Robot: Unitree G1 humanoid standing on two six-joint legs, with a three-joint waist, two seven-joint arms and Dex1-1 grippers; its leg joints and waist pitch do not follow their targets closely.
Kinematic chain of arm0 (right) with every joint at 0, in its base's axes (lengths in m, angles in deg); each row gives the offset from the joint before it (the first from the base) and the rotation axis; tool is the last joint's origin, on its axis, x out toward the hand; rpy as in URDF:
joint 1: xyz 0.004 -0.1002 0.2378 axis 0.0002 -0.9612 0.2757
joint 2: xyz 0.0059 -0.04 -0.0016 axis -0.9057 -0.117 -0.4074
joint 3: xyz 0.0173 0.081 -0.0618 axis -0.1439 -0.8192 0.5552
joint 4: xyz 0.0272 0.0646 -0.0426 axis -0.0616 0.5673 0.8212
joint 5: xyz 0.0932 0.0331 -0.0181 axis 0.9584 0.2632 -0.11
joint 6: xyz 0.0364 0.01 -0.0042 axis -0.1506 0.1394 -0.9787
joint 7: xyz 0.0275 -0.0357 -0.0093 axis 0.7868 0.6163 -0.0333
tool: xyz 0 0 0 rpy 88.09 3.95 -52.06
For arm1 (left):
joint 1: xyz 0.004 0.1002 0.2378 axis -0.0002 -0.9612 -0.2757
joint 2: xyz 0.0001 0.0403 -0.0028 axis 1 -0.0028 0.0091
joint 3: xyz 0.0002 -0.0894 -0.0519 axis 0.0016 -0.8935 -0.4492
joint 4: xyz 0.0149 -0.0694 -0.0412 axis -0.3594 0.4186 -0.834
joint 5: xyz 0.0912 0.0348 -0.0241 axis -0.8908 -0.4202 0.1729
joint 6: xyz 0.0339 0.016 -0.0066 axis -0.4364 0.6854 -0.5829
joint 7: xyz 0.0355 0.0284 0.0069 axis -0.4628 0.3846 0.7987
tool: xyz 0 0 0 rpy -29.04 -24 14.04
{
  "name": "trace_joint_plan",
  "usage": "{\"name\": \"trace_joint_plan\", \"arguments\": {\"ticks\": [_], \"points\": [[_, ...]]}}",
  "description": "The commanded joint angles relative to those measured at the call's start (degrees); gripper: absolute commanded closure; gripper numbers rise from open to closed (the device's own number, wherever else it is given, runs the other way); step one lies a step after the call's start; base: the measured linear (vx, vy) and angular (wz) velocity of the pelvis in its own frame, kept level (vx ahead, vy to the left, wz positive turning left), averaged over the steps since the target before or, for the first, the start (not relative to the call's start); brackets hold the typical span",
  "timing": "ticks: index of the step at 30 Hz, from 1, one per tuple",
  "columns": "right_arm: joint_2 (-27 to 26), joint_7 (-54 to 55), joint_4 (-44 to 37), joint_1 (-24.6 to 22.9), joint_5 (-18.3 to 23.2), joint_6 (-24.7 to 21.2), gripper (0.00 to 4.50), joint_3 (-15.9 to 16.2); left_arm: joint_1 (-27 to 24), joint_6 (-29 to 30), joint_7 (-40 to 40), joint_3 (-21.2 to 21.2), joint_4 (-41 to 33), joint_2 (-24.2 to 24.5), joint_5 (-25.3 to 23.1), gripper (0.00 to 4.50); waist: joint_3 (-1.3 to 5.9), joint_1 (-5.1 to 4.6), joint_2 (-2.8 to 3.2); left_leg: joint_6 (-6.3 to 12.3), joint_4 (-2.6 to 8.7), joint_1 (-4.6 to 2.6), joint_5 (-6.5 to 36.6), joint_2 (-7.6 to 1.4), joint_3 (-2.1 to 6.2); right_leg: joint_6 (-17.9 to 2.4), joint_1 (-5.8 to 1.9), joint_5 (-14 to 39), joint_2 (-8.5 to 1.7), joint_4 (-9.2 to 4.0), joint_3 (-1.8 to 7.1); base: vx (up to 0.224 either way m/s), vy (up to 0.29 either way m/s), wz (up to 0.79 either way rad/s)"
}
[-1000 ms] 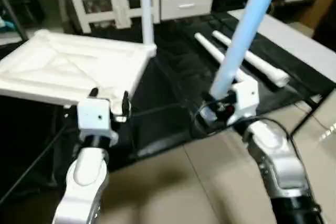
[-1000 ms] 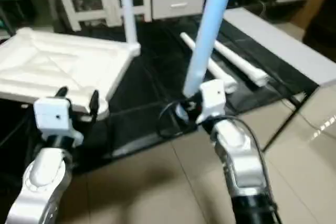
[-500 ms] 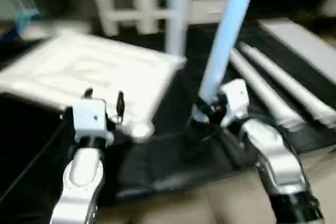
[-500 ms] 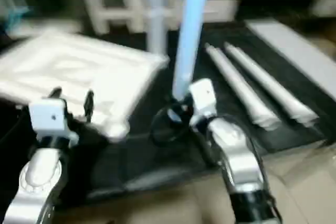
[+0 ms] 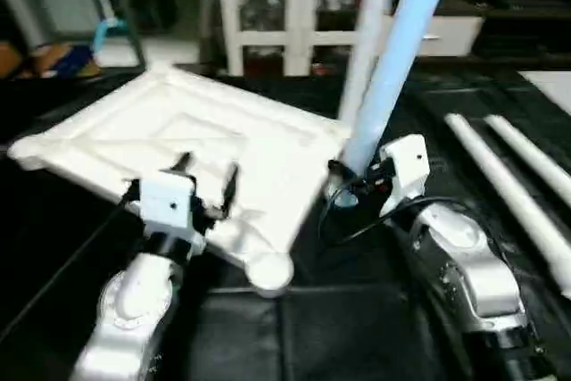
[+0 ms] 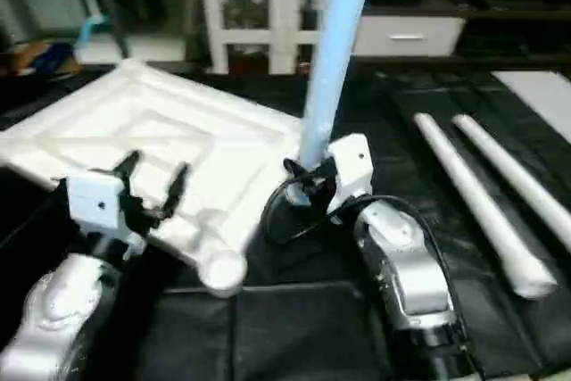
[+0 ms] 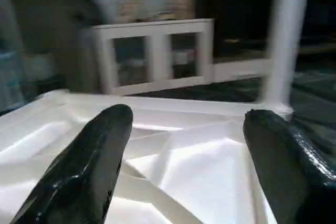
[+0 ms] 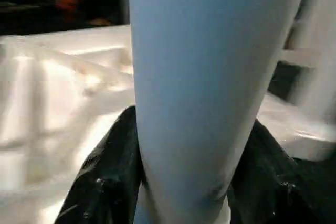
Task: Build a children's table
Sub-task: Move to table, then rotate table base
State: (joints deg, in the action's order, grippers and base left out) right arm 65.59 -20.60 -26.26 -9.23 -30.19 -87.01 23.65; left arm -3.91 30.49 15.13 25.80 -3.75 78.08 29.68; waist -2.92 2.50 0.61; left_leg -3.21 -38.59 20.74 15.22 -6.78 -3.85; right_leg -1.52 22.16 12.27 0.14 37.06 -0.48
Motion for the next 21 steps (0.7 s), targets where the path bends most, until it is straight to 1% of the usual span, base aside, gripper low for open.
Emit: {"name": "trace_joint_plan", "arguments": {"ticks": [1,2,3,4,5,6,7,8,9,10,11,12,13,14,15,16,17,18,19,20,21], "points": [[1.42,-1.97,-2.24,0.06,1.96,-0.72,2.64,-1.22,0.55,0.74,-6.18,0.24,-0.01,1.82,2.66,0.51,4.11,-0.87,1.8,-0.81,4.11,-2.21,-27.69,-6.4,1.68,-9.8,-1.29,-16.72,-5.19,-1.2,1.47,0.048,0.07,0.07],[1.58,-2.19,-2.25,0.04,2.01,-0.7,2.64,-1.26,0.69,1.08,-7.22,0.32,0.1,2.44,3.03,0.41,3.56,-0.82,1.25,-1.63,4.55,-1.52,-20.94,-5.14,0.43,-10.41,-1.88,-14.14,-5.82,-2.36,1.73,-0.008,0.066,0.08],[2.04,-2.85,-2.27,-0.03,1.99,-0.55,2.64,-1.28,1.19,1.87,-10.12,0.44,0.57,4.07,3.92,0.41,3.3,-0.79,1.02,-2.14,4.98,-1.01,-15.92,-4.8,-0.04,-10.88,-2.43,-12.33,-6.13,-2.69,1.93,-0.008,0.066,0.08],[2.85,-3.76,-2.22,-0.09,1.92,-0.24,2.64,-1.47,2.69,3.25,-15.45,0.73,1.78,6.98,5.6,0.41,2.93,-0.62,0.8,-2.85,5.72,-0.77,-4.93,-4.5,-0.9,-11.24,-2.72,-6.69,-6.54,-3.53,2.29,0.0,0.0,0.0],[3.27,-4.17,-1.99,0.04,2.09,-0.18,2.64,-1.77,4.07,3.89,-18.27,0.89,2.98,8.72,6.29,0.17,2.52,-0.56,0.67,-2.56,6.48,-1.04,4.12,-4.45,-1.4,-11.01,-2.46,1.02,-6.77,-4.18,2.6,-0.055,0.019,0.11],[3.41,-4.3,-1.93,0.07,2.11,-0.14,2.64,-1.81,4.41,4.04,-18.85,0.94,3.29,9.13,6.39,0.06,2.09,-0.97,0.59,-2.25,7.14,-1.14,10.64,-4.7,-1.76,-10.79,-2.18,8.42,-6.87,-4.7,2.58,-0.055,0.019,0.11],[3.6,-4.47,-1.87,0.11,2.14,-0.1,2.64,-1.87,4.87,4.24,-19.63,1.01,3.7,9.68,6.52,0.02,1.87,-1.08,0.49,-1.98,7.38,-1.21,13.23,-4.86,-1.88,-10.45,-2.07,12.16,-7.07,-5.03,2.64,-0.063,0.006,0.06],[4.08,-4.96,-1.57,0.32,2.35,-0.05,2.64,-2.14,6.15,5.03,-22.1,1.46,5.09,11.43,6.84,0.0,1.61,-1.33,0.7,-1.79,7.64,-1.49,17.51,-5.13,-1.98,-9.0,-1.66,20.26,-7.58,-5.78,2.73,-0.056,0.004,0.01],[4.34,-5.24,-1.43,0.42,2.5,-0.03,2.64,-2.3,6.88,5.32,-23.35,1.75,6.0,12.44,6.76,0.0,1.61,-1.33,0.7,-1.79,7.64,-1.49,17.51,-5.13,-1.98,-9.0,-1.66,20.26,-7.58,-5.78,2.73,-0.056,0.004,0.01],[5.14,-6.14,-1.13,0.67,2.72,0.09,2.64,-2.4,8.73,5.16,-26.0,2.54,8.52,14.76,6.29,0.0,1.95,-1.37,1.02,-1.75,7.68,-1.22,15.98,-5.3,-1.92,-8.35,-1.79,19.83,-7.75,-5.7,2.85,0.0,0.0,0.0],[5.14,-6.14,-1.13,0.67,2.72,0.09,2.64,-2.4,8.73,5.16,-26.0,2.54,8.52,14.76,6.29,0.0,1.95,-1.34,0.97,-1.64,7.71,-1.23,15.75,-5.24,-2.03,-8.17,-1.64,19.44,-7.57,-5.74,2.79,0.0,0.0,0.0],[5.66,-7.0,-1.3,0.61,3.09,-0.04,2.64,-2.39,10.07,5.21,-27.57,3.17,10.36,16.06,5.52,0.0,2.16,-1.35,1.17,-1.56,7.61,-1.05,14.2,-5.31,-2.15,-8.7,-1.91,16.99,-7.73,-5.43,2.85,0.0,0.0,0.0],[6.16,-7.69,-1.54,0.48,3.34,-0.1,2.64,-2.3,11.18,5.28,-29.08,3.61,11.96,17.0,4.99,0.0,2.1,-1.32,1.07,-1.27,7.66,-1.04,13.68,-5.28,-2.22,-8.63,-1.87,16.76,-7.65,-5.66,2.83,0.0,0.0,0.0],[6.72,-8.49,-1.9,0.24,3.65,-0.26,2.64,-2.17,12.32,5.93,-31.17,4.07,13.66,18.04,4.85,0.0,2.37,-1.25,1.07,-0.89,7.4,-1.09,11.91,-5.27,-2.5,-9.3,-1.84,15.11,-7.71,-5.46,2.88,0.0,0.0,0.0],[7.32,-9.48,-2.27,-0.01,3.96,-0.44,2.64,-1.93,13.54,6.2,-33.45,4.85,15.73,19.47,4.34,0.0,2.41,-1.22,1.2,-0.76,7.39,-0.95,11.19,-5.3,-2.54,-9.6,-1.97,14.4,-7.75,-5.42,2.89,0.0,0.0,0.0],[7.59,-9.91,-2.44,-0.15,4.06,-0.51,2.64,-1.81,14.03,6.44,-34.45,5.26,16.65,20.15,4.06,0.0,2.42,-1.19,1.02,-0.5,7.4,-0.93,10.64,-5.23,-2.63,-9.49,-1.98,14.2,-7.63,-5.49,2.86,0.0,0.0,0.0],[8.07,-10.59,-2.66,-0.4,3.94,-0.53,2.64,-1.53,14.74,7.53,-36.54,6.04,18.12,21.48,3.8,0.0,2.53,-1.12,1.11,-0.21,7.21,-0.93,9.36,-5.27,-2.73,-9.92,-1.97,12.68,-7.7,-5.27,2.93,0.0,0.0,0.0],[8.73,-11.57,-3.06,-0.88,3.9,-0.58,2.64,-1.1,15.82,7.24,-38.82,6.81,20.76,23.17,2.68,0.0,2.55,-1.13,1.36,-0.14,7.19,-0.78,8.5,-5.34,-2.74,-10.46,-2.06,11.9,-7.76,-5.11,2.87,0.0,0.0,0.0],[8.97,-11.95,-3.24,-1.11,3.97,-0.58,2.64,-0.98,16.32,7.39,-39.78,6.94,21.84,23.82,2.58,0.0,2.6,-1.11,1.24,0.2,7.2,-0.75,8.12,-5.24,-2.79,-10.34,-2.13,11.75,-7.66,-5.32,2.82,0.0,0.0,0.0],[9.15,-12.21,-3.41,-1.36,4.11,-0.55,2.64,-0.98,16.92,7.99,-41.0,6.93,22.85,24.68,2.91,0.0,2.98,-1.11,1.23,0.52,7.1,-0.73,6.54,-5.19,-2.97,-11.09,-2.4,8.17,-7.53,-4.9,2.77,0.0,0.0,0.0],[9.23,-12.24,-3.4,-1.42,4.16,-0.53,2.64,-1.08,17.45,8.05,-41.85,6.98,23.8,25.45,2.83,0.0,3.06,-1.03,1.33,0.68,7.06,-0.74,5.62,-5.22,-2.98,-11.47,-2.39,6.47,-7.53,-4.73,2.75,0.0,0.0,0.0]]}}
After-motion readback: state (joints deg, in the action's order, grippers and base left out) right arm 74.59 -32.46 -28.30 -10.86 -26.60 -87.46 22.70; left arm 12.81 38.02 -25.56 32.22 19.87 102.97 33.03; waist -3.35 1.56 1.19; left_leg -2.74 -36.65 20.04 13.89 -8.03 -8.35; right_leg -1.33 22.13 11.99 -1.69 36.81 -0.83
